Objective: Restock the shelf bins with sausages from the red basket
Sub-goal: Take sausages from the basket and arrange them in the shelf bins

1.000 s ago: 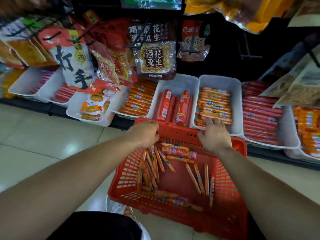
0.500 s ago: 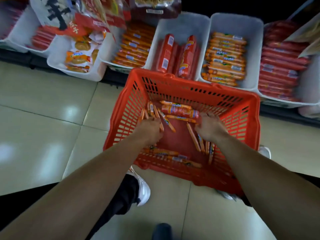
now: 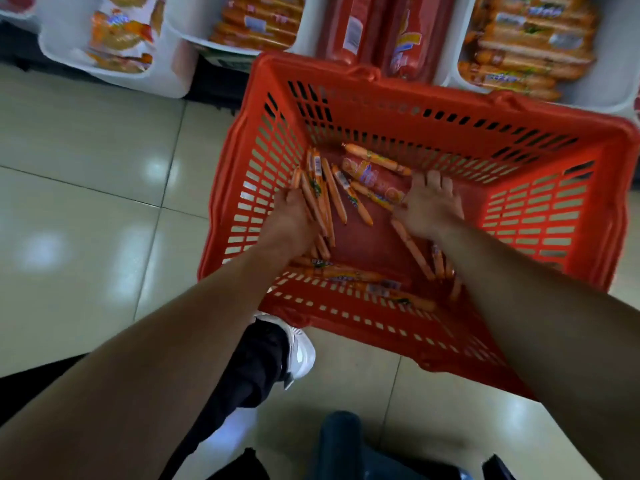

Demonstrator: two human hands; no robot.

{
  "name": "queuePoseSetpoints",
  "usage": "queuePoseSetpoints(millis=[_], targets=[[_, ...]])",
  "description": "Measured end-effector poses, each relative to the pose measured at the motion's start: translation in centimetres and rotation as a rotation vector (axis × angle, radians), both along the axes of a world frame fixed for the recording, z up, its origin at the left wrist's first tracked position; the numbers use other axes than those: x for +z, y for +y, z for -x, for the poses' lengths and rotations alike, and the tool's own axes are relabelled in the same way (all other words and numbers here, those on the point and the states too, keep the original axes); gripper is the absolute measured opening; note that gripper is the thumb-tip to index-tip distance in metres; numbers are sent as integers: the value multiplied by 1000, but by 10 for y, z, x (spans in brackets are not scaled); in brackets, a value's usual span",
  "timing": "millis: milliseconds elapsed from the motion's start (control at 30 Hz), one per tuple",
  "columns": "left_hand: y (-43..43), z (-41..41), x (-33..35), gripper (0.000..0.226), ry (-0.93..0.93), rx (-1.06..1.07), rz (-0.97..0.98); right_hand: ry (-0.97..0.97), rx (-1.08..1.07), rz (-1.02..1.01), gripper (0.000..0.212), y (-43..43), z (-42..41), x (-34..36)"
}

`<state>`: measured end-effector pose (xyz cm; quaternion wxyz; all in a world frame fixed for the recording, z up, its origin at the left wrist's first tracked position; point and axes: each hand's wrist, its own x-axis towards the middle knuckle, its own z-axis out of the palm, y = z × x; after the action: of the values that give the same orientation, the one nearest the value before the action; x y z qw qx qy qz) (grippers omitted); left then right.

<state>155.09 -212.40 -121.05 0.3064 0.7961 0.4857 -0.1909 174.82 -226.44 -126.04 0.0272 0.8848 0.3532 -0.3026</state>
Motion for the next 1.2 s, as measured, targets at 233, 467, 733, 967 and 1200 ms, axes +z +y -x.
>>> queuePoseSetpoints(millis=[233,467,733,967,1200], targets=[[-11,7,1,74,-31,-218,79,70,3,-13,63,-28,31,-12],[-1,-4,10,50,-86,-255,150,237,-73,-47,69,-16,30,-20],[5,-7,7,36,-187,-88,39,359,-98,-16,78,9,16,-22],[9,-48,8,60,-328,24,51,328,-161,79,63,-23,-7,-5],[-33,-50,12,25,-109,-473,245,311,-418,45,83,-73,2,13]])
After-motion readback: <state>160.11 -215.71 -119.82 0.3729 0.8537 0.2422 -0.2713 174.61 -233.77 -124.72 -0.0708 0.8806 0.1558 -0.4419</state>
